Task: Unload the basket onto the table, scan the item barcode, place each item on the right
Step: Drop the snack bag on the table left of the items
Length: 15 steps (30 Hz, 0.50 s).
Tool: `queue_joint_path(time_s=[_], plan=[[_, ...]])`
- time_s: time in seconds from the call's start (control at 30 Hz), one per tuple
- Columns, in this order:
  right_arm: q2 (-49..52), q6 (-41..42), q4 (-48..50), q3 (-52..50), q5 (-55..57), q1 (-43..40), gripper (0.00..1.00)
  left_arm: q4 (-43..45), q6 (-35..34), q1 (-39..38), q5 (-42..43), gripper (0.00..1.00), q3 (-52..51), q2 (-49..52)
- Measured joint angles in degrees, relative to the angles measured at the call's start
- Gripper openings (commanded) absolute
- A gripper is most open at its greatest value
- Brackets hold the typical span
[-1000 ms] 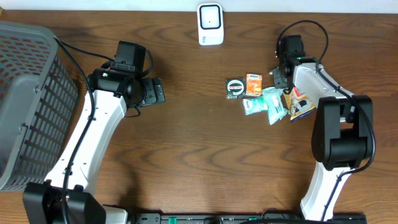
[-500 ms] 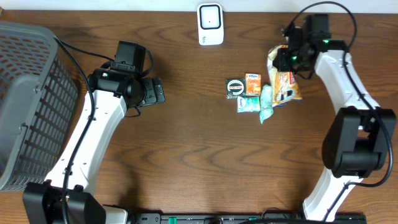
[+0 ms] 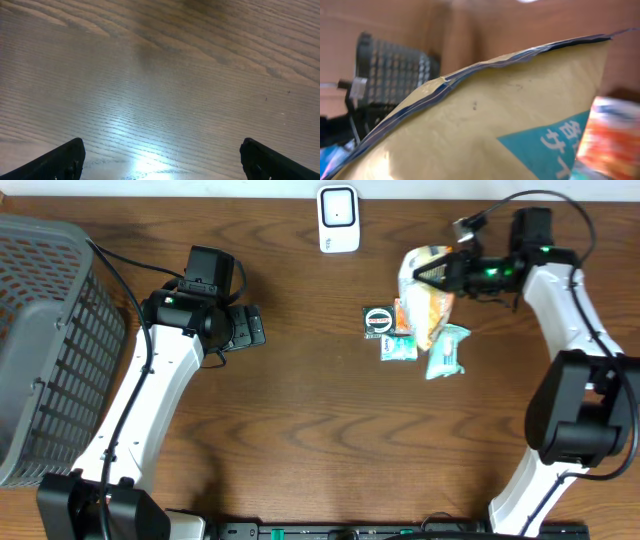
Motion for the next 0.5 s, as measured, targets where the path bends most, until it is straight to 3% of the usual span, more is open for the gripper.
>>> queue_joint_path(time_s=[0.23, 0.5], plan=[[0.0, 3.6, 9.7, -7.2, -4.3, 8.8, 0.04, 0.0, 0.0, 0.0, 0.0, 0.98, 0.0, 0.0], [0.0, 15.8, 26.1, -16.5, -5.5, 17.8, 0.09, 0.0, 0.0, 0.0, 0.0, 0.98, 0.0, 0.0]])
